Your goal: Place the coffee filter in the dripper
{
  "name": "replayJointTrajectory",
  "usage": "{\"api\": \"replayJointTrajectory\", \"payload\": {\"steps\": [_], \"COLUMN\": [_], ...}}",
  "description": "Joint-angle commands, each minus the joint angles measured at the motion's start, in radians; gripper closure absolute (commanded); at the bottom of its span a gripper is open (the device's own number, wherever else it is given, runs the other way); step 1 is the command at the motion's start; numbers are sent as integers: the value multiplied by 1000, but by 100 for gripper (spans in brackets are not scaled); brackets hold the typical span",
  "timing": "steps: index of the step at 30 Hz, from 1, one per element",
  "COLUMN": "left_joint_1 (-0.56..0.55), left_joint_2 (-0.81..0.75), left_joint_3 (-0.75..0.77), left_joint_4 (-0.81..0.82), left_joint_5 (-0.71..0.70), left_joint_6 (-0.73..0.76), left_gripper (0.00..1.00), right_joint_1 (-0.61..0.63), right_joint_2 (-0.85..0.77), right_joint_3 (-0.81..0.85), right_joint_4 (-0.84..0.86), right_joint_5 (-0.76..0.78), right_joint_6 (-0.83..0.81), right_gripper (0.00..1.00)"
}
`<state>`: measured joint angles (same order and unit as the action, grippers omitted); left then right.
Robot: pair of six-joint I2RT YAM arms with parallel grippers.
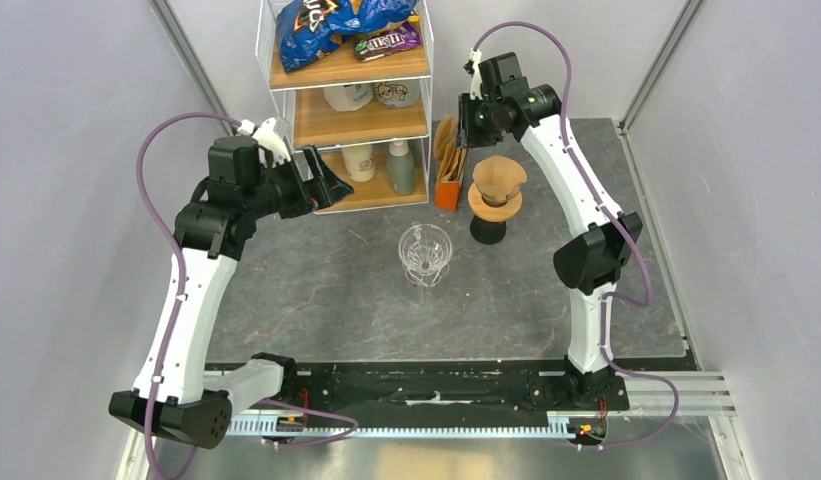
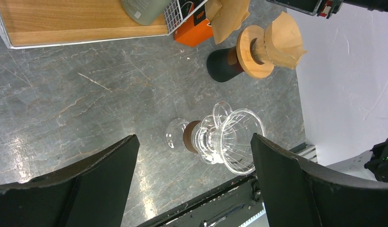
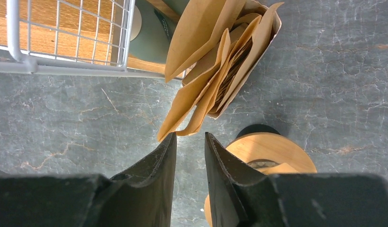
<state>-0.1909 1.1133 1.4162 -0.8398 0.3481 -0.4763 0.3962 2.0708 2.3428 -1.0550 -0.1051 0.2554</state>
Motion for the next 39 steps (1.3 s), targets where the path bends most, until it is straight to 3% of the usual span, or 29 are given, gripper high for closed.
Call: {"api": "replayJointTrajectory", "payload": {"steps": [1, 39], "left_joint_1": [5, 10], "left_joint_2": [-27, -36], "left_joint_3": [-2, -15], "left_joint_4": [36, 33], "left_joint_5": [-8, -1], "left_joint_6": [2, 2], "left_gripper": [4, 2], "right_joint_1": [7, 23], "right_joint_2": [24, 124], "right_joint_3": [61, 120], "right_joint_4": [29, 34], "right_joint_5": [31, 55], "right_joint_6": [19, 35], "right_gripper": [65, 69]}}
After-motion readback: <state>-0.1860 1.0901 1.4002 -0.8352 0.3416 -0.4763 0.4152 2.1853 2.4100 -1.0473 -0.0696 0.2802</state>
